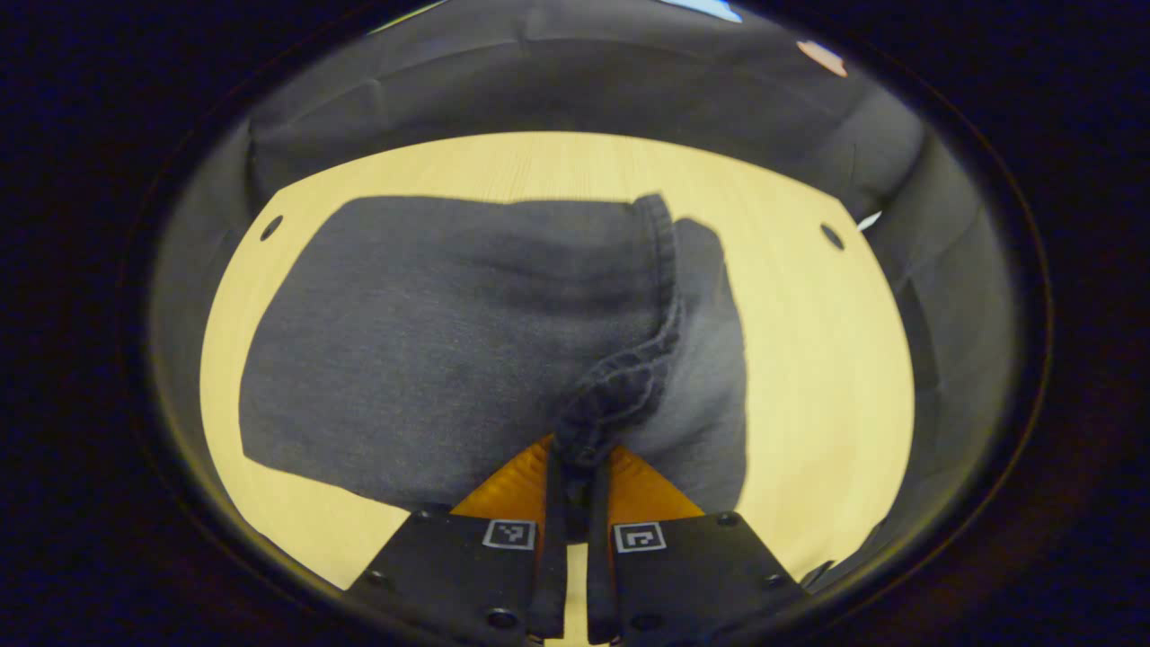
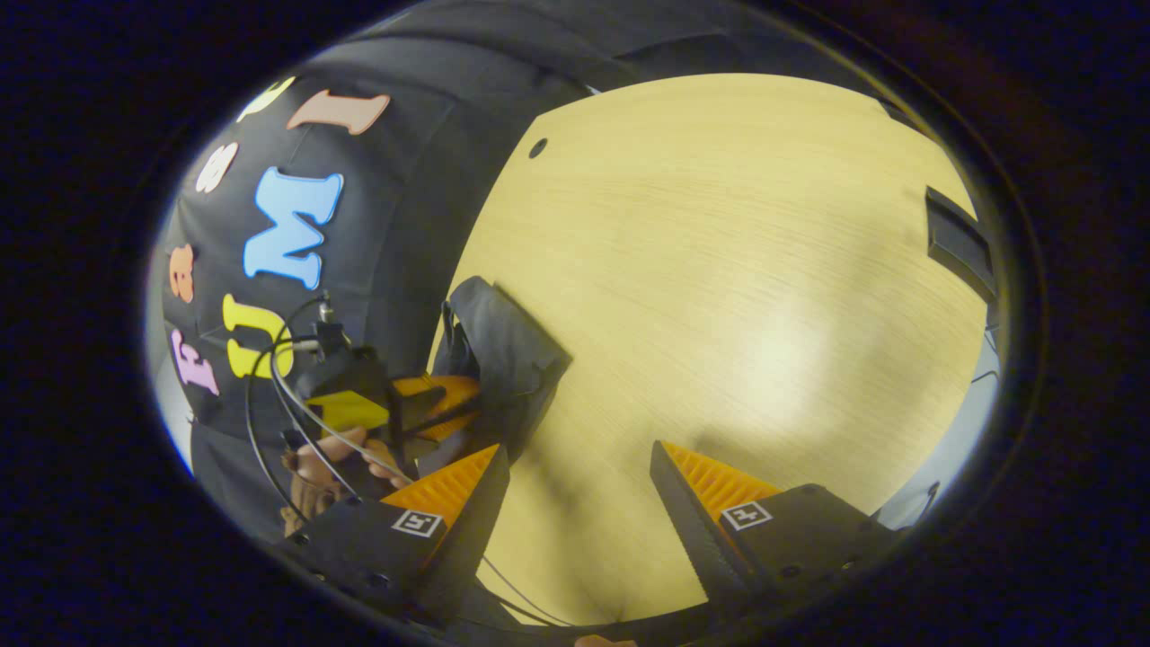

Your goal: Grasp the waist and the cuffs of the jeans and fold them to make the two legs overlap; first hold the waist and fold one-third of the jeans toward the cuffs, then hold the cuffs and fold the remaining one-third in the same direction to finish folding.

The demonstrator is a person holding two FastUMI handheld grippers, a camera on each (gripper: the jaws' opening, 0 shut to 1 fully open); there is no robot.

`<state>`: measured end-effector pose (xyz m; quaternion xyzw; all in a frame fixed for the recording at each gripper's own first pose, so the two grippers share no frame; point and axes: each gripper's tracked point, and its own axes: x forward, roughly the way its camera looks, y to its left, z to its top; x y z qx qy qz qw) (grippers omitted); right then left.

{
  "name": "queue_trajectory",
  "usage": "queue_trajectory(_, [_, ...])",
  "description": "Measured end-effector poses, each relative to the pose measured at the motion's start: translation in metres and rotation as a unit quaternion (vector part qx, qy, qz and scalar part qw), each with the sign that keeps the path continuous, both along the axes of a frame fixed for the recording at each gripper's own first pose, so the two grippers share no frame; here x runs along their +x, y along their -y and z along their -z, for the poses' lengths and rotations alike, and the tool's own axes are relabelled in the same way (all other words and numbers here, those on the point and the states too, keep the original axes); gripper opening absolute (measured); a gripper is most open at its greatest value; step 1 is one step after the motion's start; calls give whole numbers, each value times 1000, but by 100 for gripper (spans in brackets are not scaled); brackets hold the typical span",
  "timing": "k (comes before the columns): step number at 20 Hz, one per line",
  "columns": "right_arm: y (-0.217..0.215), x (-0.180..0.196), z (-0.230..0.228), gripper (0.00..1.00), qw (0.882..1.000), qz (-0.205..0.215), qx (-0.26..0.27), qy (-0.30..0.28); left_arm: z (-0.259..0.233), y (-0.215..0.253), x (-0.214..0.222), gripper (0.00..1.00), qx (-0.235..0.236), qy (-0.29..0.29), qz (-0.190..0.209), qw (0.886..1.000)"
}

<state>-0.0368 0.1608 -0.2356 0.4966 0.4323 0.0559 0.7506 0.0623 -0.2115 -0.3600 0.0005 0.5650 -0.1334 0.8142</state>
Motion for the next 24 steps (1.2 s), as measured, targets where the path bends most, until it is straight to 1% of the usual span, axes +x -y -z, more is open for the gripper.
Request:
queue_trajectory(1, [4, -2, 2, 96, 1000, 6, 1, -3, -2, -6, -7, 24, 5, 20, 12, 1000])
queue_trajectory(2, [8, -3, 3, 96, 1000, 9, -2, -3, -3, -12, -16, 34, 17, 26, 22, 999])
queue_trajectory(3, [10, -1, 1, 96, 1000, 8, -6, -1, -5, -19, -26, 35, 30, 28, 34, 999])
queue_trajectory(4, [13, 1, -3, 96, 1000, 6, -10, 3, -3, -2, 0, 38, 40, 31, 44, 998])
queue_trajectory(5, [19, 5, -11, 96, 1000, 4, -15, 13, -5, -6, -15, 39, 42, 29, 53, 997])
queue_trajectory(6, [23, 11, -19, 96, 999, 1, -23, 25, -17, -17, -21, 45, 35, 27, 53, 998])
queue_trajectory(7, [27, 17, -28, 96, 999, -3, -36, 41, -30, -19, -22, 49, 14, 30, 45, 998])
queue_trajectory(9, [34, 29, -42, 97, 995, -13, -66, 68, -65, -28, -20, 83, -22, 47, 17, 999])
queue_trajectory(10, [38, 36, -52, 96, 993, -18, -82, 83, -89, -33, -13, 100, -38, 69, 10, 997])
queue_trajectory(11, [42, 41, -61, 96, 990, -24, -100, 97, -116, -36, -3, 100, -53, 103, 10, 993])
queue_trajectory(12, [47, 47, -68, 96, 986, -30, -122, 111, -147, -38, 8, 100, -68, 146, 15, 987])
queue_trajectory(13, [54, 54, -77, 96, 980, -32, -148, 130, -182, -41, 19, 100, -85, 198, 23, 976])
queue_trajectory(14, [63, 65, -90, 96, 971, -27, -180, 158, -223, -44, 26, 100, -105, 258, 27, 960])
queue_trajectory(15, [73, 77, -108, 96, 958, -16, -214, 191, -264, -49, 33, 100, -126, 322, 26, 938])
queue_trajectory(16, [84, 90, -127, 96, 941, -2, -250, 227, -300, -55, 34, 100, -146, 382, 24, 912])
queue_trajectory(17, [94, 100, -149, 96, 920, 14, -287, 267, -329, -62, 31, 100, -164, 433, 21, 886])
queue_trajectory(18, [105, 111, -172, 96, 893, 32, -326, 310, -346, -64, 24, 100, -182, 475, 18, 861])
queue_trajectory(19, [117, 119, -196, 96, 859, 52, -365, 354, -360, -61, 16, 95, -203, 512, 17, 834])
queue_trajectory(20, [129, 122, -220, 96, 820, 75, -402, 401, -367, -59, 3, 99, -218, 536, 19, 816])
queue_trajectory(21, [144, 125, -249, 95, 772, 103, -436, 452, -370, -60, -7, 99, -224, 552, 11, 803])
queue_trajectory(22, [152, 127, -272, 95, 728, 116, -462, 492, -367, -63, -13, 99, -206, 555, 1, 806])
queue_trajectory(23, [160, 131, -284, 94, 697, 121, -483, 517, -352, -65, -18, 99, -177, 545, -4, 819])
queue_trajectory(24, [172, 136, -285, 94, 684, 122, -495, 523, -342, -60, -34, 94, -161, 535, -1, 829])
